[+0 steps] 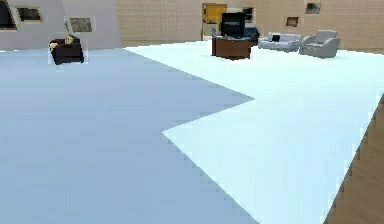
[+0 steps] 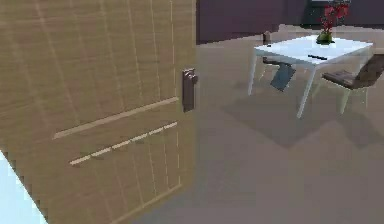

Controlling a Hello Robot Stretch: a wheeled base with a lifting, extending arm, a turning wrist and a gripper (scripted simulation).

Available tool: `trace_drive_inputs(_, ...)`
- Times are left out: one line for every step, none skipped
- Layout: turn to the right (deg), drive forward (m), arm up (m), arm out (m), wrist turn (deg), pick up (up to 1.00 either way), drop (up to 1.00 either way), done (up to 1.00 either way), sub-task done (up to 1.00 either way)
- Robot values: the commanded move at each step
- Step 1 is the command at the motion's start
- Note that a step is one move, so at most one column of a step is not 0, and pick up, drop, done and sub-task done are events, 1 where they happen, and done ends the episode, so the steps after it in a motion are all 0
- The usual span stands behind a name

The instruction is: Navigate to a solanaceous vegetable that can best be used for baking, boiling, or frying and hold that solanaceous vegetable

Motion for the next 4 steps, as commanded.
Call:
trace_drive_inputs(0.0, 1.00, 0.00, 0.00, 0.0, 0.00, 0.00, 0.00, 0.00)
trace_drive_inputs(0.0, 1.00, 0.00, 0.00, 0.0, 0.00, 0.00, 0.00, 0.00)
trace_drive_inputs(0.0, 1.00, 0.00, 0.00, 0.0, 0.00, 0.00, 0.00, 0.00)
trace_drive_inputs(0.0, 1.00, 0.00, 0.00, 0.0, 0.00, 0.00, 0.00, 0.00)
